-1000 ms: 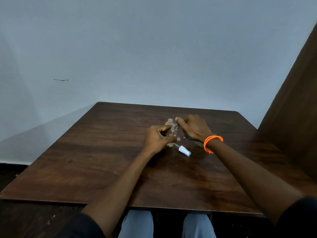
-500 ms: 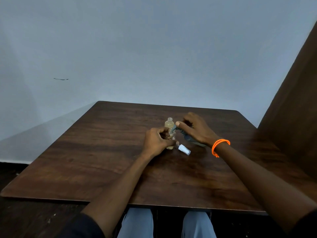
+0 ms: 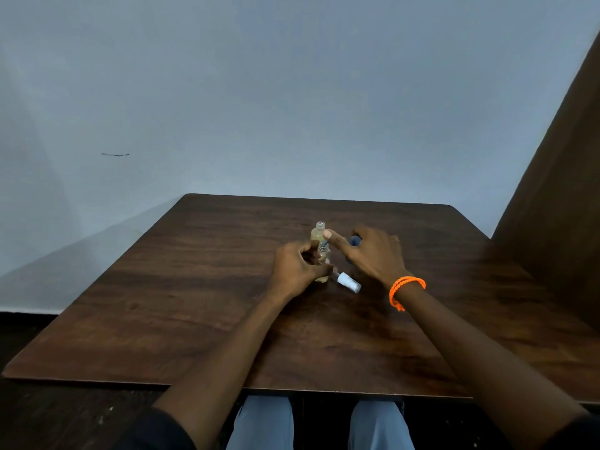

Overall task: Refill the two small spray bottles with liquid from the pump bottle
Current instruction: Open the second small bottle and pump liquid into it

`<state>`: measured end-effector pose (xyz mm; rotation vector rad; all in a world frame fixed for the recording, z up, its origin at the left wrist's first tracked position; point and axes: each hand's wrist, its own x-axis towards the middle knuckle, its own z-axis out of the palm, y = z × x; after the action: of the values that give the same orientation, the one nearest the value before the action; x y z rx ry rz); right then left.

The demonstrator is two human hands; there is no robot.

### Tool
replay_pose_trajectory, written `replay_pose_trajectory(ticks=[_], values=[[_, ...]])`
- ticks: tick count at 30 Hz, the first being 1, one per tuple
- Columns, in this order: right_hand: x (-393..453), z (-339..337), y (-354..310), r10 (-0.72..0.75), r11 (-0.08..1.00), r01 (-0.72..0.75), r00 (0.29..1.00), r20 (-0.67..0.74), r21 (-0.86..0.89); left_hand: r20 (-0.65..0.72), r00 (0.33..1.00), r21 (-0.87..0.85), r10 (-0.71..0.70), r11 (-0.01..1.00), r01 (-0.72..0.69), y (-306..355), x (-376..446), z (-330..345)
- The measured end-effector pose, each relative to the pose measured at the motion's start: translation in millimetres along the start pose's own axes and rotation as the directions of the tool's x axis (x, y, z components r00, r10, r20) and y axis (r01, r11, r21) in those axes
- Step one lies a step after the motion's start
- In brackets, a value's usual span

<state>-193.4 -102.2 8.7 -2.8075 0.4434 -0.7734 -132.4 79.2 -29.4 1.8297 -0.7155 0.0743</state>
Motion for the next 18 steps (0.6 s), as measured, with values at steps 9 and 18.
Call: replay_pose_trajectory(ticks=[9, 18], values=[[-4, 0, -14, 0.097, 0.995, -0.093, 0.99, -0.107, 0.043, -0.019, 0.999, 0.03, 0.029, 0.999, -0.028, -7, 3, 3], [3, -2, -16, 0.051, 0.997, -0.051, 0.999, -0.006, 0.052, -0.016, 0.999, 0.016, 0.043, 0.999, -0.042, -14, 5, 2]])
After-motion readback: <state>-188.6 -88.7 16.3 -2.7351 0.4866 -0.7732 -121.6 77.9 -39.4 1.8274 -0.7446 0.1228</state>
